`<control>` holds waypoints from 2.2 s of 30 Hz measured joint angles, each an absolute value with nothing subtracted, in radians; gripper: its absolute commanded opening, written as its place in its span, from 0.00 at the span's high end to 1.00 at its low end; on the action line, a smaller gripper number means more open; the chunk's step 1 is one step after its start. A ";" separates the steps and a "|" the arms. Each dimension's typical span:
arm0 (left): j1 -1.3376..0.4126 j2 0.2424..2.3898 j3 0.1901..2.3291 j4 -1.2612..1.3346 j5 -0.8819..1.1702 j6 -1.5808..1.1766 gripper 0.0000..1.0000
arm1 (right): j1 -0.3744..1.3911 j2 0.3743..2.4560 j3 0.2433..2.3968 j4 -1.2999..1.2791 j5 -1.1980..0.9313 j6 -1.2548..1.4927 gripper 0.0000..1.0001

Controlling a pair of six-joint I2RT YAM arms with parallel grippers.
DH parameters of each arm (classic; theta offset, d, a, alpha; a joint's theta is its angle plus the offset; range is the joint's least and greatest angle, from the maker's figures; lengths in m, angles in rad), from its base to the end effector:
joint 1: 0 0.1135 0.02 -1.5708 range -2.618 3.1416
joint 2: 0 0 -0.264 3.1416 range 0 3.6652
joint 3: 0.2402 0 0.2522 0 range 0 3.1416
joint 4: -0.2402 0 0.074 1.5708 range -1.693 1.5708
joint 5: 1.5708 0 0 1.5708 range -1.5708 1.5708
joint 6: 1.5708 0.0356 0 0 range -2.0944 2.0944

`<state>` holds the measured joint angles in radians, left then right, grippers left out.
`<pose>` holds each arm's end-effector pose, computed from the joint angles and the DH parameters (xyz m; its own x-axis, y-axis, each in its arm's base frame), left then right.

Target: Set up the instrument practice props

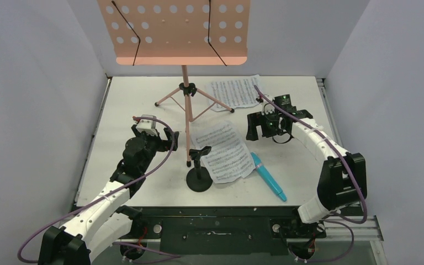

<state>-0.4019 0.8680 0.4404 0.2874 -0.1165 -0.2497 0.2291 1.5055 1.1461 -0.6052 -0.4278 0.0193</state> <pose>0.1907 -0.0766 0.2527 -0.1944 -0.1840 -0.9635 0.2421 0.9429 -0.2289 0.3022 0.0856 0.2595 -0.8086 -0.1705 -0.5631 -0.4213 0.8359 0.3519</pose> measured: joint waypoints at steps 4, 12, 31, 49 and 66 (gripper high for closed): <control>-0.402 0.868 0.440 0.287 -0.118 -0.250 0.03 | 0.229 1.597 1.164 -0.563 -0.485 0.020 0.14; -0.402 0.861 0.440 0.286 -0.117 -0.250 0.03 | 0.230 1.771 1.181 -0.441 -0.629 0.076 0.30; -0.402 0.845 0.440 0.279 -0.104 -0.255 0.03 | 0.265 2.007 1.284 -0.308 -0.760 0.153 0.48; -0.401 0.842 0.446 0.258 -0.103 -0.251 0.03 | 0.334 2.104 1.314 -0.166 -0.902 0.260 0.63; -0.399 0.852 0.461 0.257 -0.103 -0.248 0.03 | 0.374 2.133 1.322 -0.189 -0.919 0.248 0.95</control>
